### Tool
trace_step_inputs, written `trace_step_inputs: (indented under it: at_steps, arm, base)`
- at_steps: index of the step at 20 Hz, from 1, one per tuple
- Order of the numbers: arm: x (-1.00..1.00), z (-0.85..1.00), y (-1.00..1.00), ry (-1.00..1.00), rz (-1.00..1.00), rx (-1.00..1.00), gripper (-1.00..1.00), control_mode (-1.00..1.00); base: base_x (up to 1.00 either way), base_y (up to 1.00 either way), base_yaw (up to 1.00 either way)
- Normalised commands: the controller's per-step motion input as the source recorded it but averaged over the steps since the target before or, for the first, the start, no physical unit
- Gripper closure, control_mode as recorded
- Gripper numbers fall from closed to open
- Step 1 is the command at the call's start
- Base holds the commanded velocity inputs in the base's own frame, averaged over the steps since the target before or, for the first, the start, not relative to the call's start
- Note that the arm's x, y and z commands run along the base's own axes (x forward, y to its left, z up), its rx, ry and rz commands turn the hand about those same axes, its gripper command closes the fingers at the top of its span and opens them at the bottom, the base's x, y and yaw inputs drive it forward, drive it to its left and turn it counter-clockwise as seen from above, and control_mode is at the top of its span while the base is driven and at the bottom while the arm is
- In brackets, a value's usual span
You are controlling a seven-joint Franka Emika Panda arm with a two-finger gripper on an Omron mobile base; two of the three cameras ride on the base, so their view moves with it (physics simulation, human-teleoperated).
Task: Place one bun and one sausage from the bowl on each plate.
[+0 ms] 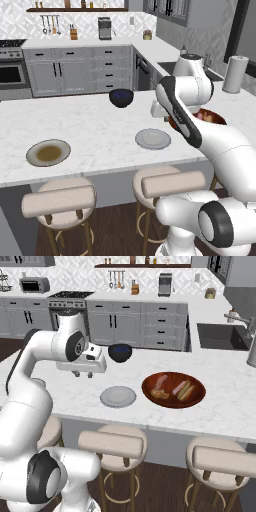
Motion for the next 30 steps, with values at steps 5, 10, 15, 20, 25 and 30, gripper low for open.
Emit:
trace_step_inputs:
  at_steps: [5,10,15,20,25,30]
  arm:
    - [0.10,0.00,-0.02,0.00,0.01,0.00,-1.00,-1.00]
    - [0.27,-0.01,-0.05,-0.01,0.00,0.00,-1.00,-1.00]
    - [1.00,0.00,-0.55,0.09,-0.12,0.00,-1.00,-1.00]
    - [1.00,0.00,-0.77,0.13,-0.22,0.00,-1.00,-1.00]
    - [1.00,-0.39,-0.99,0.17,-0.21,0.01,-1.00,-1.00]
    - [0.84,-0.84,-0.90,0.07,-0.12,0.01,-1.00,-1.00]
  base:
    - [0.00,0.00,0.00]
    - [0.00,0.00,0.00]
    - [0.00,0.00,0.00]
    - [0.00,0.00,0.00]
    - [0.00,0.00,0.00]
    - [0.00,0.00,0.00]
